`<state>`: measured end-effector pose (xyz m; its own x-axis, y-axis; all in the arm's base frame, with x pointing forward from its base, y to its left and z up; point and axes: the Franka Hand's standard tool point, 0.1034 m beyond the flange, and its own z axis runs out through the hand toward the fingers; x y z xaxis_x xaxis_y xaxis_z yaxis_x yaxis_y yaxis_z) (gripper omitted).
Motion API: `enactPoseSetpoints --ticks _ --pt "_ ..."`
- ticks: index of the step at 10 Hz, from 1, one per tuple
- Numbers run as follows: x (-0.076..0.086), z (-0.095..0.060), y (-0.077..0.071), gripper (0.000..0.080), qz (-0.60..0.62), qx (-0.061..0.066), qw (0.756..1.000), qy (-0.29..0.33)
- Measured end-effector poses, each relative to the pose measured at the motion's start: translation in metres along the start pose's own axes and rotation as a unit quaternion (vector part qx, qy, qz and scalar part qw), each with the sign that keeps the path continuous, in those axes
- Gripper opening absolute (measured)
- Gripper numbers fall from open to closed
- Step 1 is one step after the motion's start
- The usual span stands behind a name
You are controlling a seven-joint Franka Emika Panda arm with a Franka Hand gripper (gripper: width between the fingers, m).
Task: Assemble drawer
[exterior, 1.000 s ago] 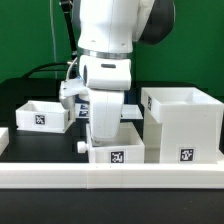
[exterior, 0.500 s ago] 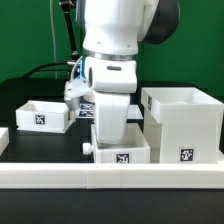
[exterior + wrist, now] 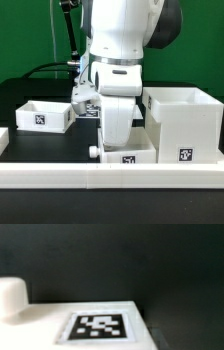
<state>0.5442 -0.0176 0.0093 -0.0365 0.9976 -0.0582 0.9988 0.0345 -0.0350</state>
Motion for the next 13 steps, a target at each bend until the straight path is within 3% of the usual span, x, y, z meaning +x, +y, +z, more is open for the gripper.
enactPoseSetpoints --ticks 4,13 --pt "0.006 0.002 0.0 0.0042 0.001 -0.011 1.0 0.001" --pt "0.022 0.0 0.004 0.0042 0.021 -0.014 1.0 0.005"
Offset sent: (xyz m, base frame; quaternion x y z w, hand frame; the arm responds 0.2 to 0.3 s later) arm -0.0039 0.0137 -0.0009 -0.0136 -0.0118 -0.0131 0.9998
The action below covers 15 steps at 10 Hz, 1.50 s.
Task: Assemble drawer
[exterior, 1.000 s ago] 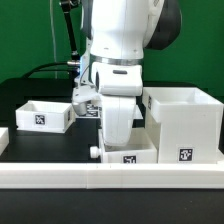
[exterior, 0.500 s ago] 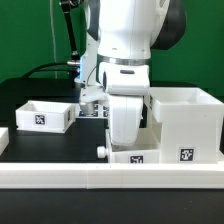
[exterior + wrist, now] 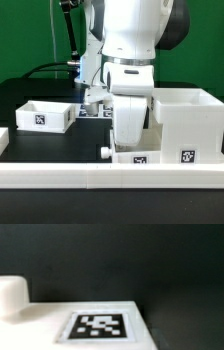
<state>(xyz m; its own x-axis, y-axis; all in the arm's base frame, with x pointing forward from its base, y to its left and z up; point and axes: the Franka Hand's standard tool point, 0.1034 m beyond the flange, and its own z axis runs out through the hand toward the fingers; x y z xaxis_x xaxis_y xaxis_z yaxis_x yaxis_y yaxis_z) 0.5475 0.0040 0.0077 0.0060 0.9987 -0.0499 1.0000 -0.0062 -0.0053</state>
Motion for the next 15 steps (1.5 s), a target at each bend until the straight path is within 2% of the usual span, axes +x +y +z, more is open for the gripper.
enactPoseSetpoints --ticks 2,3,4,5,6,7,9,12,13,15 --pt "-0.001 0.0 0.0 0.0045 0.001 0.0 1.0 0.0" --pt "-0.002 0.0 0.0 0.0266 0.001 0.0 1.0 0.0" --pt "-0.002 0.0 0.0 0.0266 0.002 0.0 1.0 0.0" --pt "-0.002 -0.002 0.001 0.0461 0.001 -0.001 1.0 0.0" --pt "-0.001 -0.005 0.002 0.0589 0.001 -0.001 1.0 0.0" --pt "-0.001 -0.009 0.003 0.0589 0.002 0.0 1.0 -0.001" --pt "-0.002 -0.026 0.003 0.0644 0.009 0.01 1.0 -0.003" --pt "-0.01 -0.054 0.005 0.0649 0.016 0.016 1.0 -0.008" --pt "-0.018 -0.058 0.006 0.0649 0.006 0.017 1.0 -0.008" --pt "-0.049 -0.059 0.006 0.0649 -0.007 0.015 1.0 -0.007"
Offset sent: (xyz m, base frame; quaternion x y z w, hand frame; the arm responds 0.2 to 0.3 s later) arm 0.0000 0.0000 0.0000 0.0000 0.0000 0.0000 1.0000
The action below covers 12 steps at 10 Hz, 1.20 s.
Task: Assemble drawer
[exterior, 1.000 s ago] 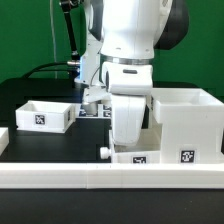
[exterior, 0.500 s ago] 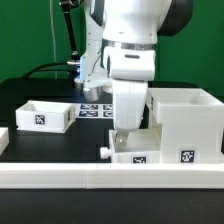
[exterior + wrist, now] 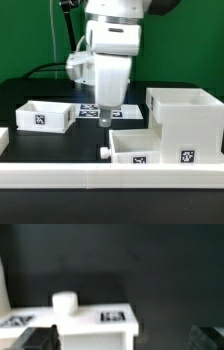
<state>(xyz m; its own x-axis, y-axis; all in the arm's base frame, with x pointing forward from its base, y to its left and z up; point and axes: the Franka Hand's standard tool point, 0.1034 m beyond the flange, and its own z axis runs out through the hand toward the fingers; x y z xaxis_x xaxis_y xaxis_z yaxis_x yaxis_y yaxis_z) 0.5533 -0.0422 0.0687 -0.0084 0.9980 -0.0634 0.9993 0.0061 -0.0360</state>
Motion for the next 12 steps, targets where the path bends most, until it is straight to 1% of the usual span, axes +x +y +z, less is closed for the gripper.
enactPoseSetpoints --ticks 2,3,4,5,7,9,10,11,12 --pt "0.0 0.001 -0.001 0.0649 0.012 0.001 1.0 0.0" --pt "-0.008 0.002 -0.001 0.0649 0.0 0.002 1.0 0.013" --pt "-0.021 0.009 -0.001 0.0649 -0.007 0.005 0.999 0.032" --pt "-0.026 0.015 0.005 0.0649 -0.008 0.007 0.999 0.04" --pt "-0.036 0.026 0.012 0.0649 -0.023 0.015 0.997 0.077" --pt "-0.033 0.039 0.014 0.0649 -0.024 0.02 0.995 0.097" --pt "-0.026 0.047 0.012 0.0649 -0.015 0.025 0.995 0.099" --pt "-0.018 0.052 0.01 0.0649 -0.014 0.03 0.994 0.103" --pt "-0.014 0.053 0.009 0.0649 -0.011 0.032 0.994 0.104"
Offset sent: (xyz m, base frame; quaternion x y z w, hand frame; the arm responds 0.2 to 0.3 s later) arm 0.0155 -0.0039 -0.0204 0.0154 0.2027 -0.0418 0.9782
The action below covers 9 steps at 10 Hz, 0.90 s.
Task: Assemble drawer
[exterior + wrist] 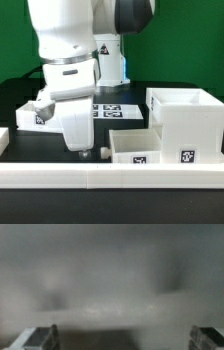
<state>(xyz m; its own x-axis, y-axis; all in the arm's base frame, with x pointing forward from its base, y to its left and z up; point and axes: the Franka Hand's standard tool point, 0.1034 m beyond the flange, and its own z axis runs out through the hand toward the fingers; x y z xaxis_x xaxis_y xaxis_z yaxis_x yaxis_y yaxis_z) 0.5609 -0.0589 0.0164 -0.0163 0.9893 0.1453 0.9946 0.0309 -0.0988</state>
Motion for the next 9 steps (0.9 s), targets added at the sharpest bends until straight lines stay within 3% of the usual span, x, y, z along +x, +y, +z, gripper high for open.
enactPoseSetpoints --ticks 5,9 --pt "0.032 -0.001 0.011 0.0649 0.011 0.001 1.0 0.004" --pt "0.03 -0.001 0.011 0.0649 0.013 0.005 1.0 0.006"
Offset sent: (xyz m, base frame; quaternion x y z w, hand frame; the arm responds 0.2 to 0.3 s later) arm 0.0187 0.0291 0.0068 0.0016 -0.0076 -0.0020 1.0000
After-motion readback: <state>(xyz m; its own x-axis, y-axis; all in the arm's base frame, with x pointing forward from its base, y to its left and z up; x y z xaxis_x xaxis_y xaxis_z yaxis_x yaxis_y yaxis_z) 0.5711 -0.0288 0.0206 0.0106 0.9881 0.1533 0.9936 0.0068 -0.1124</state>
